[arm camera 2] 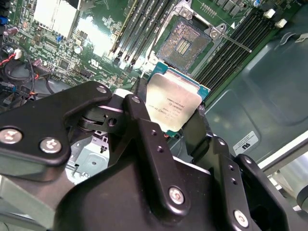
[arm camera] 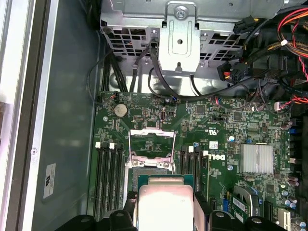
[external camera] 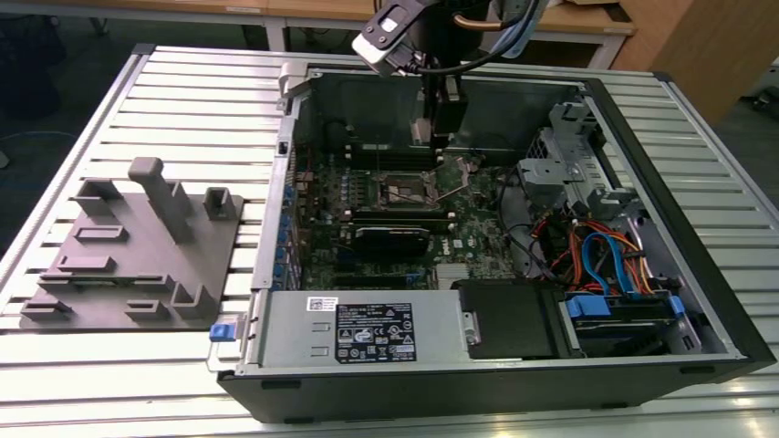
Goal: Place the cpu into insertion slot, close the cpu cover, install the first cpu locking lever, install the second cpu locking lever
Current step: 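Place the cpu into insertion slot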
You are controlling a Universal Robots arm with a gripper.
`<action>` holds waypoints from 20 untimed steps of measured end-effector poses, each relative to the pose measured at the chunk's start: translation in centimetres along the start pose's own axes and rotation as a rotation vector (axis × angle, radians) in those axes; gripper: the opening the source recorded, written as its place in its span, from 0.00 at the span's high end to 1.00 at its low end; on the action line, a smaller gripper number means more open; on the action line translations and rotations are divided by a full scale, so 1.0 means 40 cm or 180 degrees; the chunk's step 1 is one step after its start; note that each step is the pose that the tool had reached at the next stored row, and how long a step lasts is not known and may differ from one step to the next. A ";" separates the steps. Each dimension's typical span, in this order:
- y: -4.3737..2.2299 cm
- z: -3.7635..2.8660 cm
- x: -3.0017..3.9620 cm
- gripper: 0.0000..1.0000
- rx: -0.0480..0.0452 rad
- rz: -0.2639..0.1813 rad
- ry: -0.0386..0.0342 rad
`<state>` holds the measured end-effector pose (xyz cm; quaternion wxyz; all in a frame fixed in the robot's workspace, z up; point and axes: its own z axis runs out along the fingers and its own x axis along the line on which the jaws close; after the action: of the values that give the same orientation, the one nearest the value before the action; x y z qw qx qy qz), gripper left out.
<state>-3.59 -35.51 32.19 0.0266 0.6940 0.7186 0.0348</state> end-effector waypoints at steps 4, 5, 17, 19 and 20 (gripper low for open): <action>0.000 0.004 0.000 0.46 0.0001 0.0000 0.0001; -0.001 0.005 0.000 0.46 0.0004 0.0000 0.0001; -0.007 0.048 0.010 0.46 0.0038 -0.0005 -0.0060; -0.008 0.057 0.010 0.46 0.0038 -0.0004 -0.0059; -0.009 0.061 0.010 0.46 0.0038 -0.0005 -0.0060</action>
<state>-3.75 -35.07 29.72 0.0292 0.6939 0.7191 0.0239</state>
